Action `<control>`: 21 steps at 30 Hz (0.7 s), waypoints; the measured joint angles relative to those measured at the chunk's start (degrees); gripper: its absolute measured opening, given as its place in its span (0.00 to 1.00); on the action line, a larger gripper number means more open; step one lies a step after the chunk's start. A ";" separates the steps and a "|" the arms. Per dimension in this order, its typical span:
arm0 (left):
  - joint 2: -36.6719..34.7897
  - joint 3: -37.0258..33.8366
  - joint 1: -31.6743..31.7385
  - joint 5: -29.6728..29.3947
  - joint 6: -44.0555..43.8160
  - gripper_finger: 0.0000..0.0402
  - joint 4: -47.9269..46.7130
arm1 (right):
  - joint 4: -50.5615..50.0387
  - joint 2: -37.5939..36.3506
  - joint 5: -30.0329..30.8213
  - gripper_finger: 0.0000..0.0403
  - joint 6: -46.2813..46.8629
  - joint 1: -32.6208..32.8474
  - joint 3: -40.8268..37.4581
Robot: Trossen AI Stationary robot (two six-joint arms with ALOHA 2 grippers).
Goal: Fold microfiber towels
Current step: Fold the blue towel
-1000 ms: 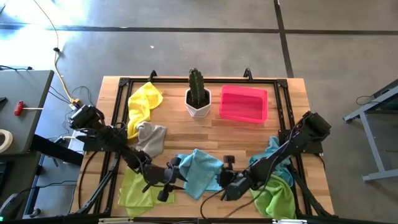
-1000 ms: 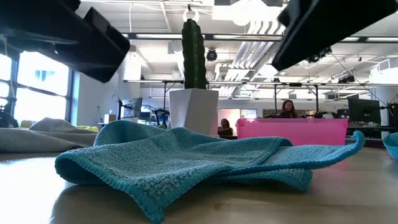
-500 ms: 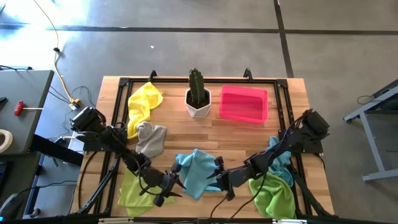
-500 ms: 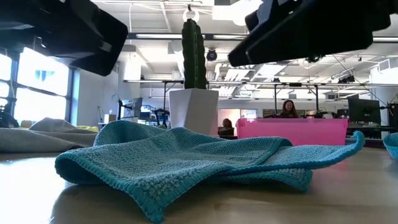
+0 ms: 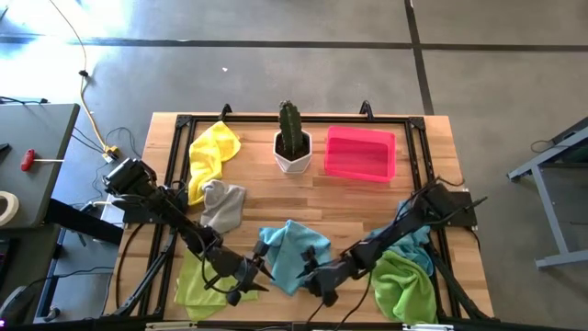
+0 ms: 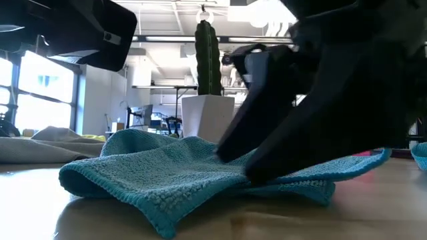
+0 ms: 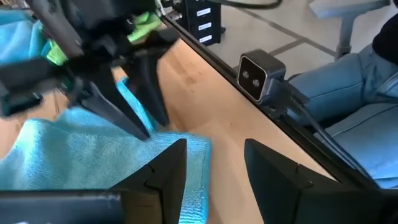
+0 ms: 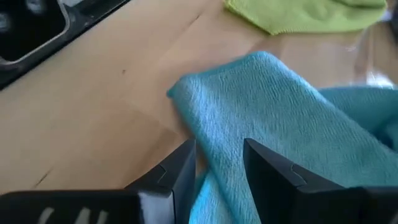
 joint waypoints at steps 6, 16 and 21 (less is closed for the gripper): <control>0.00 0.00 -0.09 -0.05 -2.51 0.38 -0.28 | -4.02 3.14 -2.80 0.32 -4.72 -0.88 5.08; 0.00 0.00 -2.43 -0.04 -5.61 0.38 0.00 | -5.59 4.02 -2.51 0.31 -6.13 -2.15 7.79; 0.00 0.00 -4.41 -0.39 -5.63 0.38 0.00 | -5.71 4.02 -2.45 0.23 -6.21 -2.43 7.78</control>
